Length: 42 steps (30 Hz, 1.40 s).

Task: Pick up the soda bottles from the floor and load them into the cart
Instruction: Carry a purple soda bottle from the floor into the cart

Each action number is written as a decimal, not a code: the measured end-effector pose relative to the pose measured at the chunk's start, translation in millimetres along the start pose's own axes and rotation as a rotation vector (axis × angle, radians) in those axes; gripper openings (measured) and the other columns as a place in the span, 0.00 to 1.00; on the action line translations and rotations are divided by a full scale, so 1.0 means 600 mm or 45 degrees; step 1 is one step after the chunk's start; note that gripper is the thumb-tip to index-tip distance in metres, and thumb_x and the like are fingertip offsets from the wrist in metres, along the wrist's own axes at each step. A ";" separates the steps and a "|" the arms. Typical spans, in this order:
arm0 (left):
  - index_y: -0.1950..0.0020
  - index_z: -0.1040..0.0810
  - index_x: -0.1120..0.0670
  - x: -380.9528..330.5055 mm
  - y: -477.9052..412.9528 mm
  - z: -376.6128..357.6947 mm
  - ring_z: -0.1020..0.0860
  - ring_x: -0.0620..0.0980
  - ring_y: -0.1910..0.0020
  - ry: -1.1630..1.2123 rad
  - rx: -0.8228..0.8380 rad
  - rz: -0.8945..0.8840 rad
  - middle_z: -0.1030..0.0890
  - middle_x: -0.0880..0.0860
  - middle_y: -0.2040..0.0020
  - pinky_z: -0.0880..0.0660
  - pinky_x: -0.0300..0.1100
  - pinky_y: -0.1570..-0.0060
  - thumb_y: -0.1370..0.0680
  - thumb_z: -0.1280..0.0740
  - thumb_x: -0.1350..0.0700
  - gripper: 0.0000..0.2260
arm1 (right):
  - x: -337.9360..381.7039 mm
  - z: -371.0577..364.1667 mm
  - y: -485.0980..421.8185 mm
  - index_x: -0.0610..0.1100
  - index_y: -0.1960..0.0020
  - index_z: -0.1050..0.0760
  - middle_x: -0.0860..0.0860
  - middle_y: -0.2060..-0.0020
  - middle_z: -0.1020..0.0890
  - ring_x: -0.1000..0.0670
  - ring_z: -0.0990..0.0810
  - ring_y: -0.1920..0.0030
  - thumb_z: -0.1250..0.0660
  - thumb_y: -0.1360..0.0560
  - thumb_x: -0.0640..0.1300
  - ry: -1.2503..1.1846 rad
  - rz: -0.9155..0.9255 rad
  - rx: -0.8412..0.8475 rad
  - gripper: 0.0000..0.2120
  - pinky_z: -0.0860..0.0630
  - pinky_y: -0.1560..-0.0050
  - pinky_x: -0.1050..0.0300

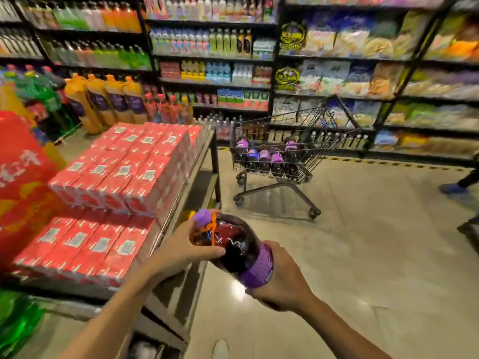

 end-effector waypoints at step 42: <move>0.32 0.24 0.43 -0.174 -1.295 0.135 0.17 0.54 0.42 0.031 0.384 -0.062 0.17 0.48 0.39 0.20 0.65 0.48 0.38 0.18 0.50 0.35 | -0.417 0.405 -1.034 0.59 0.28 0.38 0.58 0.39 0.27 0.55 0.25 0.40 0.19 0.43 0.64 0.093 -0.373 -0.270 0.49 0.23 0.39 0.55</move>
Point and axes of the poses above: each hand's wrist, its own y-axis away from the middle knuckle, its own z-axis out of the back of the hand, x = y × z, the point moved 6 cm from there along -y, towards the middle knuckle
